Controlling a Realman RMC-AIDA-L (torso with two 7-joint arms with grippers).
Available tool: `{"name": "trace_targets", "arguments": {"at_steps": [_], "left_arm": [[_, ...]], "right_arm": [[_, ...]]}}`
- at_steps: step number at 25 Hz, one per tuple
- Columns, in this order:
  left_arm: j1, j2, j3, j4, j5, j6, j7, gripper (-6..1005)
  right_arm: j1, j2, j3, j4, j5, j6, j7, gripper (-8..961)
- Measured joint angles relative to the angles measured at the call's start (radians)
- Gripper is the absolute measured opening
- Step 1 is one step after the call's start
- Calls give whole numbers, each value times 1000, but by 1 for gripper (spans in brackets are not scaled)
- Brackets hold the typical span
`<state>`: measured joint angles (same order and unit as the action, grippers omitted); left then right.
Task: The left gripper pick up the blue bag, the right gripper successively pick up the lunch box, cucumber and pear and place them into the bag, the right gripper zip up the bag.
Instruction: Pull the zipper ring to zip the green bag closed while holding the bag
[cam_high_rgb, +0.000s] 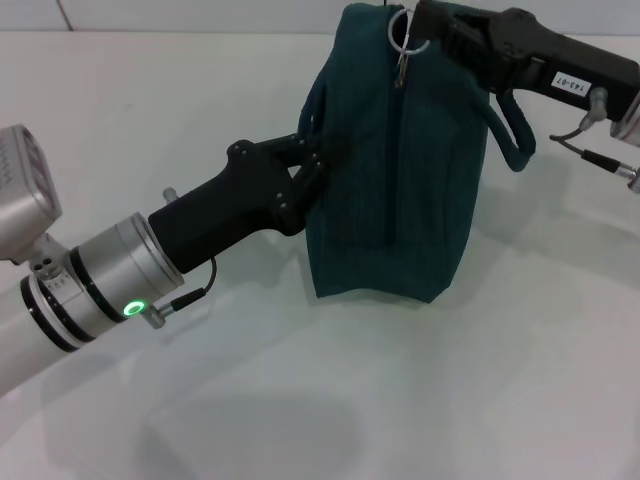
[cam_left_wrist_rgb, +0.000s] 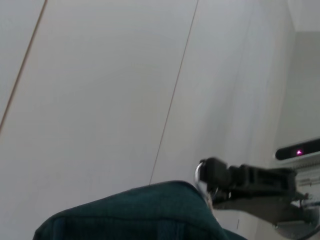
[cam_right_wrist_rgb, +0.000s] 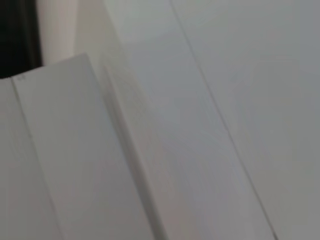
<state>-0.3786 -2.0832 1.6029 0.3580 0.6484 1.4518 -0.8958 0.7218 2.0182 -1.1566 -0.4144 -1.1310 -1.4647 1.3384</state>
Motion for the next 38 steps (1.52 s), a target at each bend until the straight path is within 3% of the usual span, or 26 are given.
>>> {"name": "trace_targets", "arguments": {"at_steps": [13, 38], "left_arm": [[7, 1, -7, -1, 39, 4, 0, 54], [43, 17, -9, -2, 134, 149, 79, 54]], "right_arm": [[-5, -4, 0, -14, 35, -40, 13, 6], [5, -4, -4, -2, 32, 103, 42, 6]]}}
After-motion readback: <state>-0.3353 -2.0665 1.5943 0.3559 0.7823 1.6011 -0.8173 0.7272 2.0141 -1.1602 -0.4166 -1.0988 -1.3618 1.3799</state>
